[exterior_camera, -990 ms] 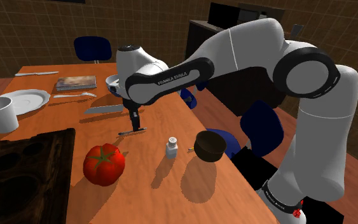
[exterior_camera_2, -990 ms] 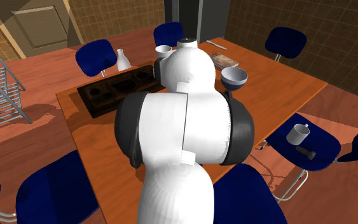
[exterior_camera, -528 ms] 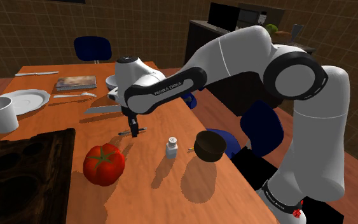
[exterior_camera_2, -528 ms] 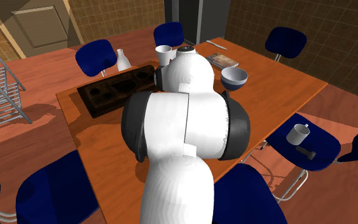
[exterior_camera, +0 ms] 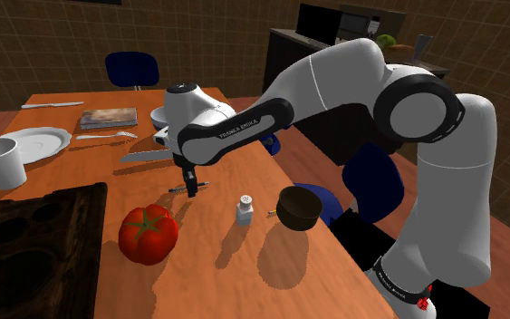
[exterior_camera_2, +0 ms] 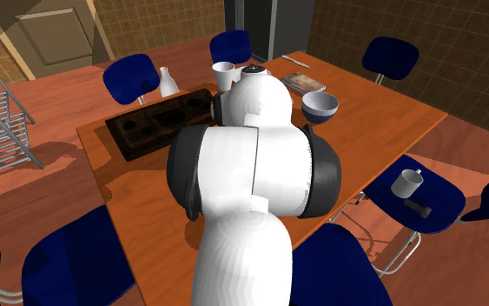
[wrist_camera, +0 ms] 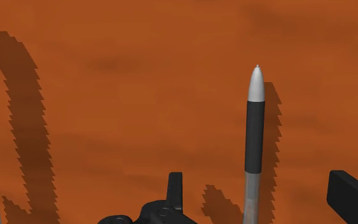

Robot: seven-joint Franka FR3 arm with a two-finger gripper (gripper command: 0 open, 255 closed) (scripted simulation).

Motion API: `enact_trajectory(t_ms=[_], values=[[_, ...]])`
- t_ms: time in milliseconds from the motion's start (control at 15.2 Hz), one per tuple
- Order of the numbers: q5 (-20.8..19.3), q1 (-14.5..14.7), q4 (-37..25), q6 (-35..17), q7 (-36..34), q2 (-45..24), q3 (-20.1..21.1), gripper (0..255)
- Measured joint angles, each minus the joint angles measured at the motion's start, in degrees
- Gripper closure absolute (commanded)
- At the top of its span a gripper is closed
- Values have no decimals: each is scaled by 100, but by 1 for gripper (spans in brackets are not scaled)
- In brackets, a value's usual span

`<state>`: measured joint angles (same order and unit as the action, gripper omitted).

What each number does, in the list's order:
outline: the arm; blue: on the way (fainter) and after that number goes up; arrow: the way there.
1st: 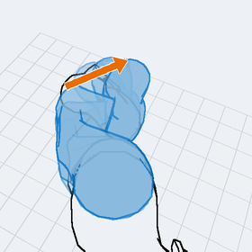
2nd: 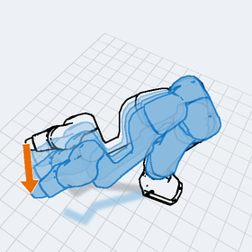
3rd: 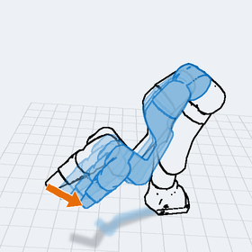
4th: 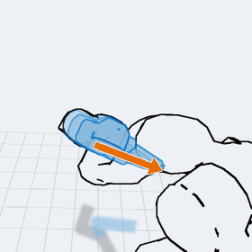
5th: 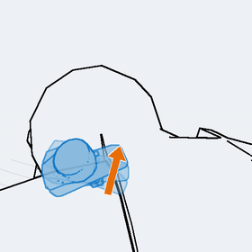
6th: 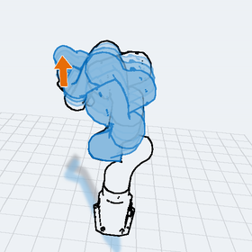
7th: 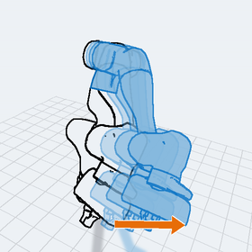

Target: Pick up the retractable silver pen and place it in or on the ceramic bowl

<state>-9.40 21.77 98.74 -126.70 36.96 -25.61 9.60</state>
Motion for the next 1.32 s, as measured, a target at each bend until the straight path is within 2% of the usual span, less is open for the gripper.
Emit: enact_trajectory(t_ms=[726,1320], values=[[9,1,-14,31,7,27,9,255],[92,-23,-276,561,87,294,41,255]])
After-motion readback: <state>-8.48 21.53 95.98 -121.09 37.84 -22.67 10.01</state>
